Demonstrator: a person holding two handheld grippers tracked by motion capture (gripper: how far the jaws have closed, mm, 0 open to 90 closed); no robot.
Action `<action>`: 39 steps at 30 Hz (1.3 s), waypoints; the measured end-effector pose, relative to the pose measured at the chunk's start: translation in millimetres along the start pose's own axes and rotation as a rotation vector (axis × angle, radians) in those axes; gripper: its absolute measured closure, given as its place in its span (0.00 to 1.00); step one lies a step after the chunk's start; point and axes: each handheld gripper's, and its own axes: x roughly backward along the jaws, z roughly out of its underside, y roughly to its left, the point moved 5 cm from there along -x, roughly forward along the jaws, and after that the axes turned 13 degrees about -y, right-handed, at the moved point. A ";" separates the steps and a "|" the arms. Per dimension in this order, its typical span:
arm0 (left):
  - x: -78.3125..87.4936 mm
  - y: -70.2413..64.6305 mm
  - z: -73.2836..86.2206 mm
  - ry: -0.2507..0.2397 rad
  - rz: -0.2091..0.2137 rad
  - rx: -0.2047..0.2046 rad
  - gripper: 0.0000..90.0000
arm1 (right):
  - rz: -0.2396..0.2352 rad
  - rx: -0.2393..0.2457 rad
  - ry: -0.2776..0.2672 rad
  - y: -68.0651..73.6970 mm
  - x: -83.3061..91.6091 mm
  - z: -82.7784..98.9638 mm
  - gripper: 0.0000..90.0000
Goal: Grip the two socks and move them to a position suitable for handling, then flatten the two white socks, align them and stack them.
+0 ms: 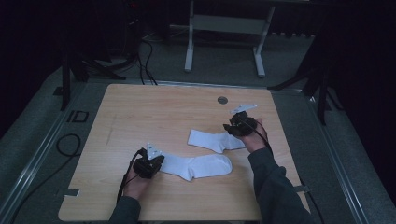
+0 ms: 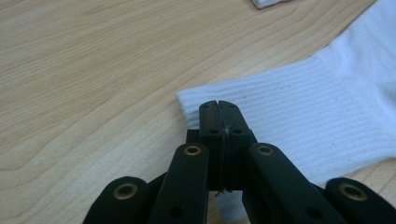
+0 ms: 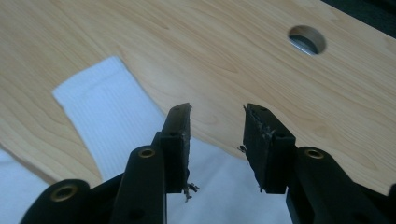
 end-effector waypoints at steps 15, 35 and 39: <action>-0.3 -1.3 -0.4 0.000 0.006 -0.001 0.99 | -0.065 0.085 -0.004 29.2 -13.2 -17.7 0.67; -0.4 -1.3 -0.3 -0.003 0.009 0.003 0.98 | -0.162 0.126 0.050 51.9 -43.3 -4.6 0.66; -0.3 -1.3 -0.3 -0.002 0.010 0.003 0.98 | -0.185 0.129 0.082 56.6 -51.2 2.2 0.65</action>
